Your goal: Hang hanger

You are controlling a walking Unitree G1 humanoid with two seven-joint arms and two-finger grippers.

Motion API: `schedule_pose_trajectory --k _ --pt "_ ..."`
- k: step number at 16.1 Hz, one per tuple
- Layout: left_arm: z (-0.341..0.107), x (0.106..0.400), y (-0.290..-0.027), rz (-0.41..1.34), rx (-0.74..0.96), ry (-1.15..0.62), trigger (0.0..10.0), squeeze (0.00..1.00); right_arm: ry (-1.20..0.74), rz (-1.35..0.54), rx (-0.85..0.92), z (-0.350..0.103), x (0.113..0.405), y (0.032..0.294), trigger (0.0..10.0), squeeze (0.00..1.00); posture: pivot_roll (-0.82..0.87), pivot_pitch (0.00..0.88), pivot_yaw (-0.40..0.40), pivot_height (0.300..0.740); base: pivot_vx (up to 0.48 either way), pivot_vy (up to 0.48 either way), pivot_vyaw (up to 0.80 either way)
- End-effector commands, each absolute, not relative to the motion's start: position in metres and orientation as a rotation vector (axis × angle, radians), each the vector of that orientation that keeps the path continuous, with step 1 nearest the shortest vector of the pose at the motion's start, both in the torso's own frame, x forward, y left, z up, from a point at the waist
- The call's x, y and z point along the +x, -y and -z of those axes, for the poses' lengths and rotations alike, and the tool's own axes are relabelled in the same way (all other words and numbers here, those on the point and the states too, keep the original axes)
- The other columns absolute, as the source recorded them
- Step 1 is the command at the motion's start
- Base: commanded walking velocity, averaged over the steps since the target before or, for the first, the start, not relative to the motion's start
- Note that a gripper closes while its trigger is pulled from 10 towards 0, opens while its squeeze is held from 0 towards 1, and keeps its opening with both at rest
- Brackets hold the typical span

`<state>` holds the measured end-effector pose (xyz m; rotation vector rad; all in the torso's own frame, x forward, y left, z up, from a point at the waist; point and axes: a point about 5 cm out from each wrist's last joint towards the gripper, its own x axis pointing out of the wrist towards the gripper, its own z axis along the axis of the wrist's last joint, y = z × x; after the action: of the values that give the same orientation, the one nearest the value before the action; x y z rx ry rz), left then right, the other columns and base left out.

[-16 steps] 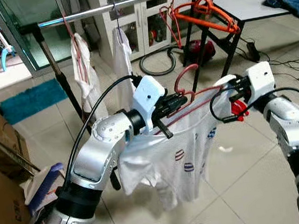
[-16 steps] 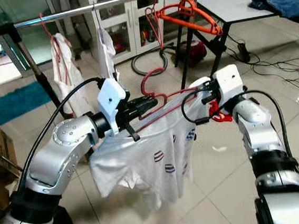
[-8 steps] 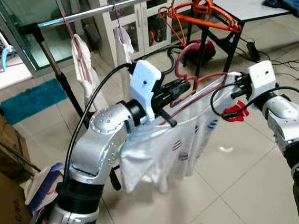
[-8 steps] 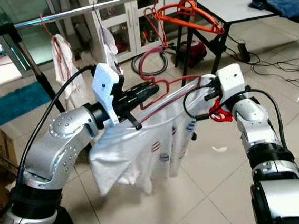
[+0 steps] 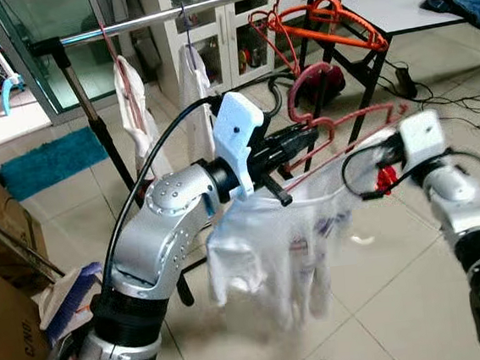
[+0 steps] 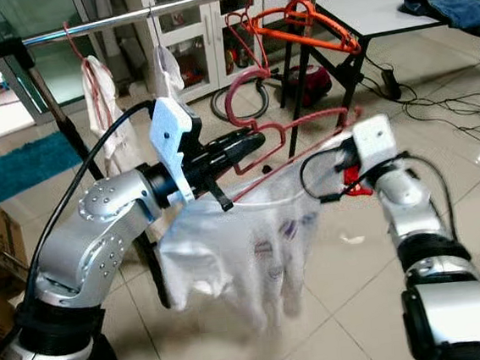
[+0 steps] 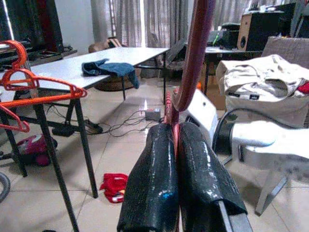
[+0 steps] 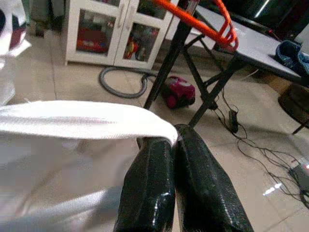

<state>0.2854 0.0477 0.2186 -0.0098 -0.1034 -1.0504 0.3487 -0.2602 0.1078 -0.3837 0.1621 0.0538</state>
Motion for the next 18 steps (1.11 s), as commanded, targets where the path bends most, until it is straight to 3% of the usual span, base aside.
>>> schedule_pose_trajectory --k 1,4,11,18 --pt "-0.227 0.284 -0.05 1.059 -0.012 0.129 10.0 0.0 -0.125 0.011 -0.424 -0.116 0.352 0.266 10.0 0.0 0.04 0.0 0.033 0.74 0.0 0.0 0.0" --pt "-0.227 0.284 -0.051 1.056 -0.018 0.126 10.0 0.0 -0.135 -0.003 -0.396 -0.117 0.354 0.264 10.0 0.0 0.04 0.0 0.032 0.74 0.0 0.0 0.0" --pt "-0.228 0.33 -0.041 0.791 -0.075 0.138 10.0 0.0 0.035 -0.401 -0.356 -0.125 0.361 0.177 10.0 0.0 0.03 0.0 0.031 0.74 0.0 0.0 0.0" --pt "-0.213 0.37 -0.031 0.524 -0.061 0.082 10.0 0.0 0.182 -0.584 -0.255 -0.154 0.351 0.133 10.0 0.0 0.01 0.0 0.039 0.74 0.0 0.0 0.0"
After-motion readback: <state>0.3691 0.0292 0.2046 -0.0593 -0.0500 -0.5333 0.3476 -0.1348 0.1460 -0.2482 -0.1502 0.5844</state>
